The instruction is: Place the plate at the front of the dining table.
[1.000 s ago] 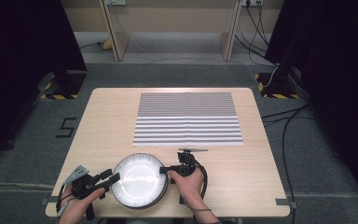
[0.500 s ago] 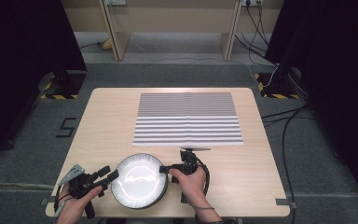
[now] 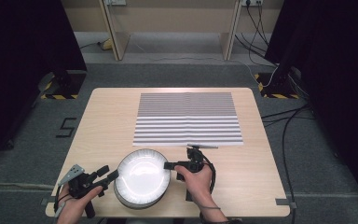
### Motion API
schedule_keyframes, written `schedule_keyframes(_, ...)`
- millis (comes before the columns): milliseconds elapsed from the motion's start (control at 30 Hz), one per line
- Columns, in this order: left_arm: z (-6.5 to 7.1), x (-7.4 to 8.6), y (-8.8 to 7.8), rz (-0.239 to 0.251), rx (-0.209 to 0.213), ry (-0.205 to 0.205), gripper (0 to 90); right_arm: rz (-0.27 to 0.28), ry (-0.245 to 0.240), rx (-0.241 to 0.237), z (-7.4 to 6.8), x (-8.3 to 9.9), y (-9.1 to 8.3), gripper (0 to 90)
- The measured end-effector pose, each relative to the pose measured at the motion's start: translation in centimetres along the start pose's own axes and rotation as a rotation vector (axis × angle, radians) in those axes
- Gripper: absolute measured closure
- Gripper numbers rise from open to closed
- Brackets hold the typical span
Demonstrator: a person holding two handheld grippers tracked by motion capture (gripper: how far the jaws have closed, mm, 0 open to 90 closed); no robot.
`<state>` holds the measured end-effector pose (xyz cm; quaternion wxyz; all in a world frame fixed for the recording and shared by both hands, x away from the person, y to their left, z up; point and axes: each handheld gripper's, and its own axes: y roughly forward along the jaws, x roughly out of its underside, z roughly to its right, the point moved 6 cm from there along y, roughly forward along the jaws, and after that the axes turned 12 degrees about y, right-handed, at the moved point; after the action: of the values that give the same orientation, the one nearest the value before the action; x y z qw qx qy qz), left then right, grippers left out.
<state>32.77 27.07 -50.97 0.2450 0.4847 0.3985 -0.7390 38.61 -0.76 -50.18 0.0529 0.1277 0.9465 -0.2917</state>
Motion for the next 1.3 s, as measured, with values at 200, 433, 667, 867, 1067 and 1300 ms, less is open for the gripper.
schedule_keyframes(200,-0.1,0.0,0.0,-0.004,-0.008,0.005,39.5,0.01,0.007,-0.007,0.2,-0.2,-0.5,81.6)
schedule_keyframes(433,0.0,0.1,0.1,-0.001,-0.006,0.002,39.0,0.014,0.009,-0.011,0.3,-0.2,-0.8,81.4)
schedule_keyframes(667,0.0,0.1,0.1,-0.003,-0.006,0.003,38.7,0.019,0.019,-0.022,0.3,-0.3,-1.1,80.9)
schedule_keyframes(867,0.0,0.0,0.0,-0.003,-0.013,0.008,38.7,0.031,0.02,-0.025,0.3,-0.5,-1.5,80.8)
schedule_keyframes(1067,0.1,0.0,0.0,-0.006,-0.016,0.013,38.7,0.049,0.028,-0.03,0.4,-1.0,-2.1,80.9)
schedule_keyframes(1300,0.2,0.0,0.1,-0.006,-0.009,0.013,38.7,0.06,0.047,-0.045,0.6,-1.3,-2.6,80.9)
